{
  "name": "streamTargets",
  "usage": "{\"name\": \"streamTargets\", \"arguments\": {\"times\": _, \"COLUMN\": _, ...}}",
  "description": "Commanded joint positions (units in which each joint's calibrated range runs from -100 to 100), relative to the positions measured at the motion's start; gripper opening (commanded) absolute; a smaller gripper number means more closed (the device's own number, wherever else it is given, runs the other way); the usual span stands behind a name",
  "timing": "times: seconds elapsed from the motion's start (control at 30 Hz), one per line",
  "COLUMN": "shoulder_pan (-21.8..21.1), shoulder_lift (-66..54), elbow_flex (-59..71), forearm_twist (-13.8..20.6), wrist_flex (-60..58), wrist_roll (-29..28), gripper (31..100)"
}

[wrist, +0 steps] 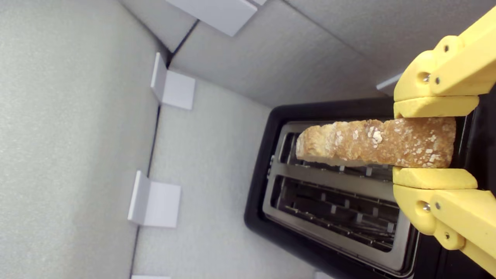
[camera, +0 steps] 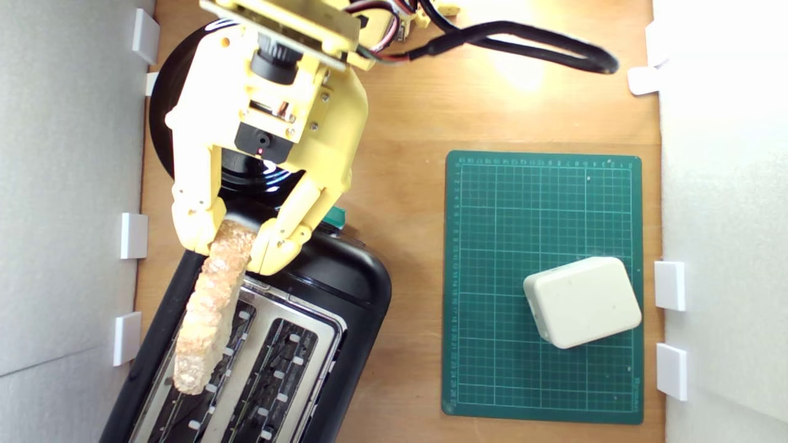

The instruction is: Pick bread and place in toaster

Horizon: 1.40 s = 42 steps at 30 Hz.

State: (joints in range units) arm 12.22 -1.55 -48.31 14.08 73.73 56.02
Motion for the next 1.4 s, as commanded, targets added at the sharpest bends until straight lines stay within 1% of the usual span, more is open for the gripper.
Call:
{"name": "streamTargets", "arguments": {"times": 0.0, "shoulder_pan": 0.59, "shoulder_lift": 0.14, "elbow_flex": -2.84, "forearm_twist": 0.79, "wrist_flex": -0.01, "wrist_roll": -0.17, "gripper": 56.7}}
{"name": "streamTargets", "arguments": {"times": 0.13, "shoulder_pan": 0.59, "shoulder_lift": 0.89, "elbow_flex": -2.84, "forearm_twist": 1.24, "wrist_flex": -0.01, "wrist_roll": -1.42, "gripper": 56.7}}
{"name": "streamTargets", "arguments": {"times": 0.43, "shoulder_pan": 0.59, "shoulder_lift": 1.39, "elbow_flex": -2.84, "forearm_twist": 1.33, "wrist_flex": -0.09, "wrist_roll": -1.69, "gripper": 56.7}}
{"name": "streamTargets", "arguments": {"times": 0.57, "shoulder_pan": 0.67, "shoulder_lift": 1.47, "elbow_flex": -2.75, "forearm_twist": 1.33, "wrist_flex": -0.09, "wrist_roll": -2.89, "gripper": 56.7}}
{"name": "streamTargets", "arguments": {"times": 0.63, "shoulder_pan": 1.72, "shoulder_lift": 1.47, "elbow_flex": -2.75, "forearm_twist": 1.15, "wrist_flex": -0.09, "wrist_roll": -3.05, "gripper": 56.7}}
{"name": "streamTargets", "arguments": {"times": 0.8, "shoulder_pan": 2.2, "shoulder_lift": 2.22, "elbow_flex": -2.75, "forearm_twist": 1.06, "wrist_flex": -0.18, "wrist_roll": -3.1, "gripper": 56.7}}
{"name": "streamTargets", "arguments": {"times": 0.93, "shoulder_pan": 2.2, "shoulder_lift": 3.38, "elbow_flex": -2.84, "forearm_twist": 1.24, "wrist_flex": -0.18, "wrist_roll": -4.41, "gripper": 56.7}}
{"name": "streamTargets", "arguments": {"times": 1.23, "shoulder_pan": 1.8, "shoulder_lift": 3.22, "elbow_flex": -2.94, "forearm_twist": 0.6, "wrist_flex": -0.26, "wrist_roll": -4.93, "gripper": 56.7}}
{"name": "streamTargets", "arguments": {"times": 1.37, "shoulder_pan": 1.32, "shoulder_lift": 3.3, "elbow_flex": -2.94, "forearm_twist": 0.88, "wrist_flex": -0.26, "wrist_roll": -5.61, "gripper": 56.7}}
